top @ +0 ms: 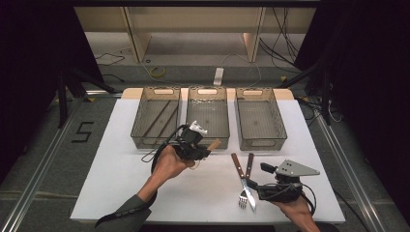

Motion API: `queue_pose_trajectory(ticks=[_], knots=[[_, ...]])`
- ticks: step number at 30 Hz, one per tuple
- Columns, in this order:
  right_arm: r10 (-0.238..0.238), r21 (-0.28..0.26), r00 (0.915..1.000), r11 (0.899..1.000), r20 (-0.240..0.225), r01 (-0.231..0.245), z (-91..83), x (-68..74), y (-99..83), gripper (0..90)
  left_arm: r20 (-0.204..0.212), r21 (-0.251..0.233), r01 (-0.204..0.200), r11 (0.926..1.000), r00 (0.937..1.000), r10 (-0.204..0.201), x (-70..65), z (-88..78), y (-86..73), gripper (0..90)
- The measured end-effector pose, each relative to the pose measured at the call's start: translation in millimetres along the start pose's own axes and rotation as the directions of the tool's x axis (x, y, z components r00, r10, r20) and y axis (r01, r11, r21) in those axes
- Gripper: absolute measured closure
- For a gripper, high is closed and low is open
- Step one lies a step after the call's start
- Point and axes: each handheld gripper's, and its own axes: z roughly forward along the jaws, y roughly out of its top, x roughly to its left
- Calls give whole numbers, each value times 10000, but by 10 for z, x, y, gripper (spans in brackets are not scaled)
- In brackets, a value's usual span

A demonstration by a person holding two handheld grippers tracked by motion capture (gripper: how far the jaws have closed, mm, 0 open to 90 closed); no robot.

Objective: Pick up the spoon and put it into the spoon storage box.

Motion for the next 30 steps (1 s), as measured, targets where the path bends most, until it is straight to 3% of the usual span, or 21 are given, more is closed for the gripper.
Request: queue_pose_trajectory(ticks=[3, 13, 21, 30], knots=[[16, 5, 10000, 10000, 10, -16, 0, 0, -2, 223, -126, -139, -9, 9999, 9999, 7, 56, -59, 34, 775], [36, -6, 10000, 10000, 13, -36, 3, -5, -3, 224, -433, -833, 560, 9949, 9973, -598, 312, -249, 189, 775], [16, 3, 10000, 10000, -22, -16, 5, -3, -3, 223, -736, -1107, 1002, 9888, 9913, -1087, 530, -243, 354, 774], [27, -30, 10000, 10000, -38, -27, 4, -1, -2, 223, -866, -1147, 1390, 9836, 9850, -1493, 667, -142, 496, 773]])
